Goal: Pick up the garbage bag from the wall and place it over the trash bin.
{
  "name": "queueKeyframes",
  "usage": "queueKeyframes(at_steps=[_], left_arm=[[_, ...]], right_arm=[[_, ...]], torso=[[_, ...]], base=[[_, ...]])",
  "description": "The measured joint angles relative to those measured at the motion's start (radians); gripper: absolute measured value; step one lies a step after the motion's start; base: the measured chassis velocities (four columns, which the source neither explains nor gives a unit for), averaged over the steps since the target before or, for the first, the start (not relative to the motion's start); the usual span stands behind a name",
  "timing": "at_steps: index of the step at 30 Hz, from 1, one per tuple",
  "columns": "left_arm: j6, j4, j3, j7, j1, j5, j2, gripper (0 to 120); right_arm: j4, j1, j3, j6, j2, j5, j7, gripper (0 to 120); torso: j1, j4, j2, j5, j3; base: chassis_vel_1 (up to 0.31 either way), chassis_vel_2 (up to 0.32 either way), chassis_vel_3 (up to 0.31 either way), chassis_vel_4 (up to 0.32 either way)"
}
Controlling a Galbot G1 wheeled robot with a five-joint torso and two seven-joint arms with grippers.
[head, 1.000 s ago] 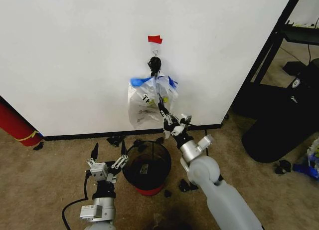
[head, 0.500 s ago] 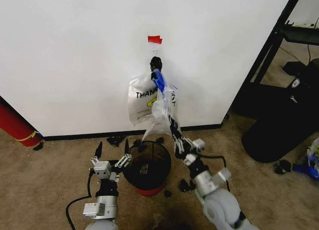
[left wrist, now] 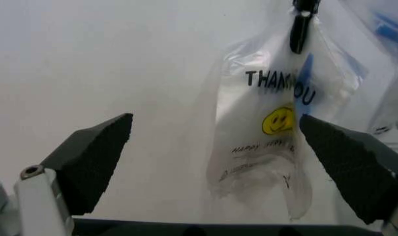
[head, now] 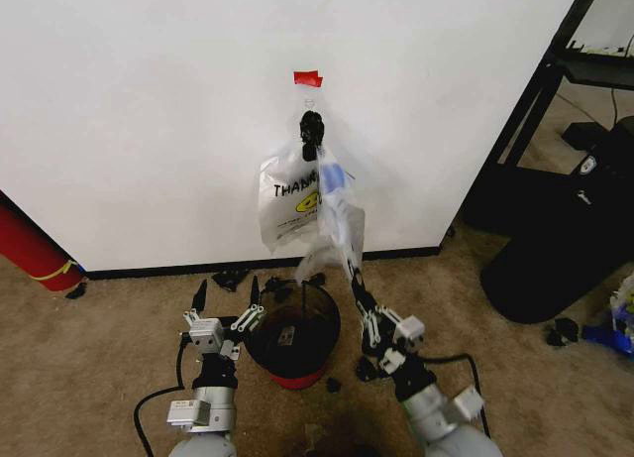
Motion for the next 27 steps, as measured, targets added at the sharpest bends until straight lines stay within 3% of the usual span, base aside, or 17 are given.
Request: queueKeyframes(at_steps=[17, 27], left_arm=[[-0.005, -0.009, -0.008, 0.001, 0.009, -0.006, 0.005, 100], [-0.005, -0.007, -0.001, 0.001, 0.006, -0.006, 0.002, 100]], right_arm=[[0.019, -0.181, 0.016, 0.173, 0.017, -0.129, 0.026, 0], [0.043, -0.287, 0.103, 0.293, 0.02, -0.17, 0.075, 0]], torso=[[0.0, 0.0002, 0.0, 0.0, 0.0], [0.0, 0.0001, 0.0, 0.0001, 0.0]], base=[[0.0, 0.0, 0.0, 0.0], [0.0, 0.0, 0.0, 0.0]])
